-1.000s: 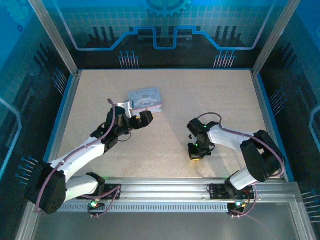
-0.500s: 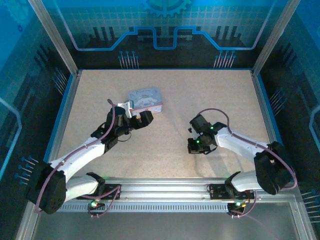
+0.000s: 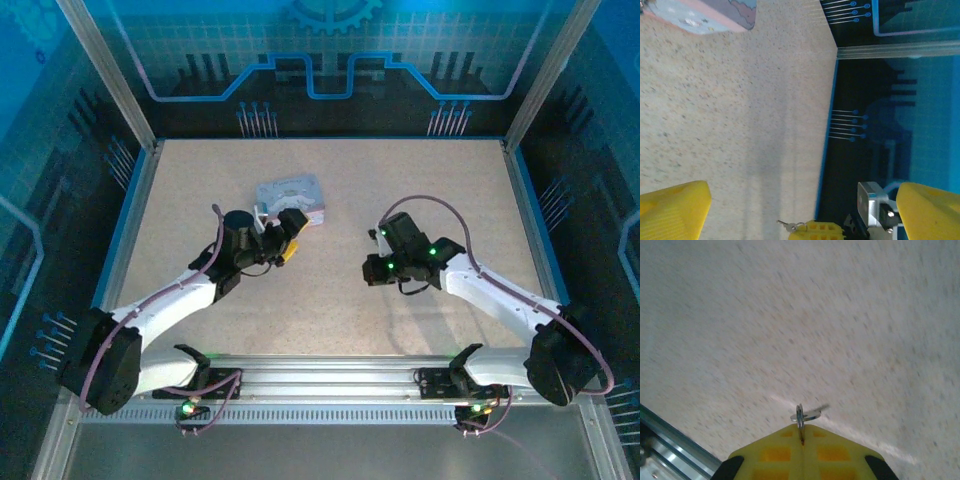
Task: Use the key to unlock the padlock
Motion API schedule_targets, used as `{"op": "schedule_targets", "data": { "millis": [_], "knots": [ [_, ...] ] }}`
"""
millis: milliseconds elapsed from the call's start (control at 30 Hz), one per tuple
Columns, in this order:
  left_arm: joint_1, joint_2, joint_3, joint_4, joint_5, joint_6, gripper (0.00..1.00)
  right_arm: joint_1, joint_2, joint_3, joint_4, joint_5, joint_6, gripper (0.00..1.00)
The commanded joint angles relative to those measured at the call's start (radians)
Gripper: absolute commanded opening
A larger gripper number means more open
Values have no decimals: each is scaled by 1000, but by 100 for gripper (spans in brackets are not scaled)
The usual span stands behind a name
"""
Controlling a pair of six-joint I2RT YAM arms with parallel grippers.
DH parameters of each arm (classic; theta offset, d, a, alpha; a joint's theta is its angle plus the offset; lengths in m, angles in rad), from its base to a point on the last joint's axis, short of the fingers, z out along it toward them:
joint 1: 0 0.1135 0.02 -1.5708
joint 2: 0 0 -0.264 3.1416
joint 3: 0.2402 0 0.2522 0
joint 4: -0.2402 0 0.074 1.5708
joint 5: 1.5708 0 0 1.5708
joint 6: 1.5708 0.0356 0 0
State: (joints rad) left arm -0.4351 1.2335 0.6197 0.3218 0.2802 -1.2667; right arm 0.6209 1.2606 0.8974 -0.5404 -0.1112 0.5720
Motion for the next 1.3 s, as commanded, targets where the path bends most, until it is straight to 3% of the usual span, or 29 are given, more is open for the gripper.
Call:
{"op": "schedule_targets", "data": {
  "millis": [0,467,900,1267],
  "knots": [
    [-4,19,11,106,46,-210,96,33,-12,63,101,25,-9,0],
    [-33,179,-76,543,-11,-684,88,122,91,176,304,42,-27,0],
    [-105,265,-104,686,-86,-805,83,150,200,234,369,8,-22,0],
    [-108,261,-135,693,-119,-832,52,161,214,226,355,18,-6,0]
  ]
}}
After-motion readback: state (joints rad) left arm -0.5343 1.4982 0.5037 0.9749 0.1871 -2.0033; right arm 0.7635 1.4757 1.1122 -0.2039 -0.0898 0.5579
